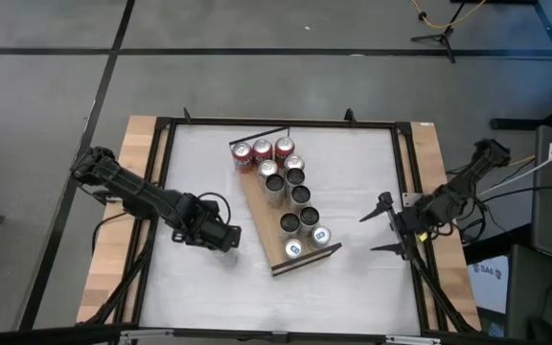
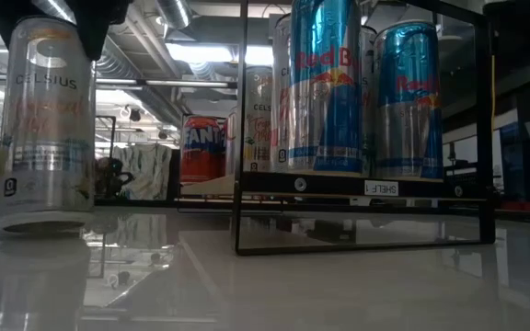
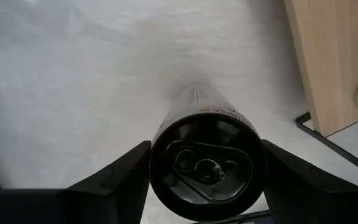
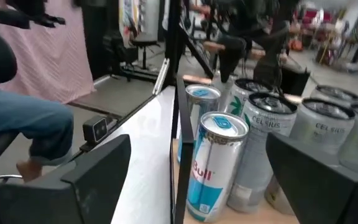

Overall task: Place canned beverage on shelf
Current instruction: Align the yellow soda can with the other yellow soda can

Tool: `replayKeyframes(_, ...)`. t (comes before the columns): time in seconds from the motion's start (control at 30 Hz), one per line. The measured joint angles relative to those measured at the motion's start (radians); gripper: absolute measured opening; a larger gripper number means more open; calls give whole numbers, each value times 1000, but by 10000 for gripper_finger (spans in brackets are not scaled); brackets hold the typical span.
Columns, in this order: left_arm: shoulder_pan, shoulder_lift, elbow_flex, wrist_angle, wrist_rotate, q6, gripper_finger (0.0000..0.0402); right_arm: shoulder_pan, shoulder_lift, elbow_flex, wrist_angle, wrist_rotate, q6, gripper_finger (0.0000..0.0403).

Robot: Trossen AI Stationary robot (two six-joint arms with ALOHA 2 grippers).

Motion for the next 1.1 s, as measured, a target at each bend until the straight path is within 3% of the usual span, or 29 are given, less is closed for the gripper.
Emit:
replayKeyframes(0.23, 33, 0, 0, -10, 17, 4, 240, -9, -173, -68, 45, -26, -148, 367)
replayKeyframes(0.47, 55, 0, 0, -10, 38, 30, 240, -148, -371, -133, -15, -70, -204, 367)
replayKeyframes(0.83, 59, 0, 0, -13, 51, 18, 241, -455, -368, -245, -12, -271, -127, 367)
replayKeyframes(0.97, 59, 0, 0, -8, 51, 31, 255, -551, -358, -266, 20, -438, -84, 367)
replayKeyframes(1.1, 59, 0, 0, 3, 56, 34, 276, -608, -355, -266, 26, -486, -85, 367)
